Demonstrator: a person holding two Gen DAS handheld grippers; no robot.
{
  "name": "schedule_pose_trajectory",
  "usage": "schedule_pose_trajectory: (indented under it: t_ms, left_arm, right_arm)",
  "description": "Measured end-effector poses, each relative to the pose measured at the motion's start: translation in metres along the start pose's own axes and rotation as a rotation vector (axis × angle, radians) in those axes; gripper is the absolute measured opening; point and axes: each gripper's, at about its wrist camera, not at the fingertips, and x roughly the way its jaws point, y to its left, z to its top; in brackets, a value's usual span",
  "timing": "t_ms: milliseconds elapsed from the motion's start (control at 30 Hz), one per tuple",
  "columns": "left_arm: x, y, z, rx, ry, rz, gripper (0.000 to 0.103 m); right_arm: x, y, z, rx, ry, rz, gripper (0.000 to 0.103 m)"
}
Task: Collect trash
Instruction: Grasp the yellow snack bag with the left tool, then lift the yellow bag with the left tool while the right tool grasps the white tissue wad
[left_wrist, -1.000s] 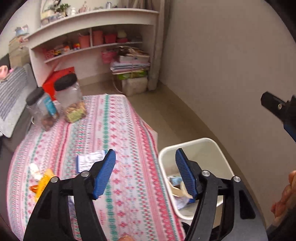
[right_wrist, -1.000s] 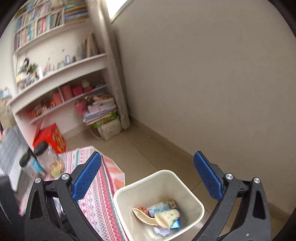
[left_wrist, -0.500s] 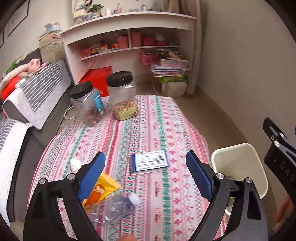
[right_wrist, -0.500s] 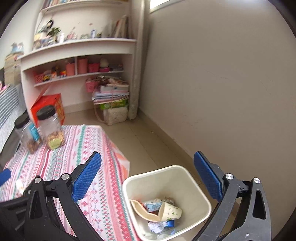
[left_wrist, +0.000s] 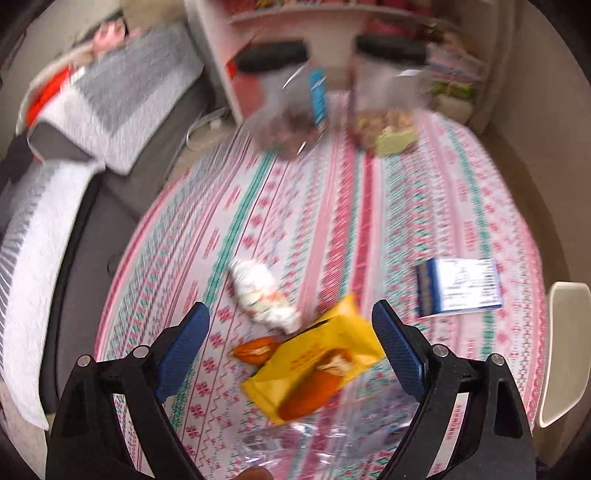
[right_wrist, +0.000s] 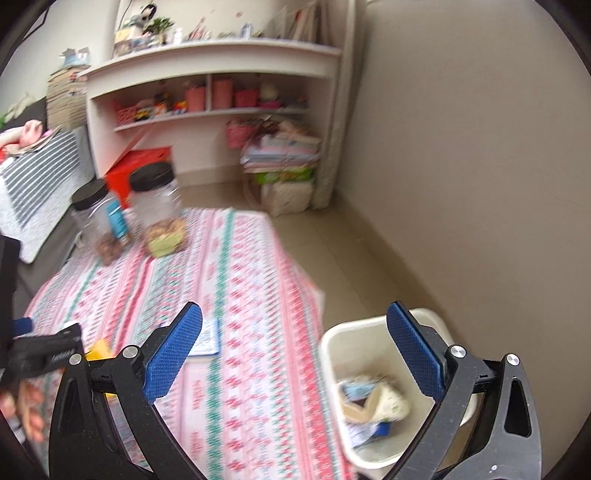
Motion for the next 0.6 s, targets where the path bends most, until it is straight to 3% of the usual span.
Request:
schedule_pose_trajectory:
  t_ms: [100, 200, 300, 467, 500, 600]
  left_arm:
    - [0.024, 0.028, 0.001, -0.066, 0.099, -0.055, 0.087]
    - [0.036, 0.032, -0.003, -0.020, 0.196, -0.144, 0.087]
    - [0.037, 0.018, -0.008, 0.076, 0.211, -0.174, 0.087]
    - [0.049, -0.009, -0.016, 0.190, 0.163, -0.120, 0.086]
    - [0.054, -0.012, -0.018, 0.203, 0.162, -0.120, 0.081]
    - [0.065, -0.019, -0.027, 0.216, 0.184, -0.129, 0.037]
  right_arm:
    - [0.012, 0.009, -0.004, 0.018, 0.075, 0.075, 0.096]
    - [0.018, 0.019, -0.007, 0.014, 0.108, 0.106, 0.096]
    - [0.018, 0.023, -0.009, 0.012, 0.106, 0.103, 0.096]
    - [0.022, 0.022, -0.012, 0.012, 0.126, 0.103, 0.096]
    - [0.022, 0.021, -0.011, 0.012, 0.131, 0.103, 0.096]
    - [0.024, 0.016, -0.012, 0.017, 0.147, 0.104, 0.096]
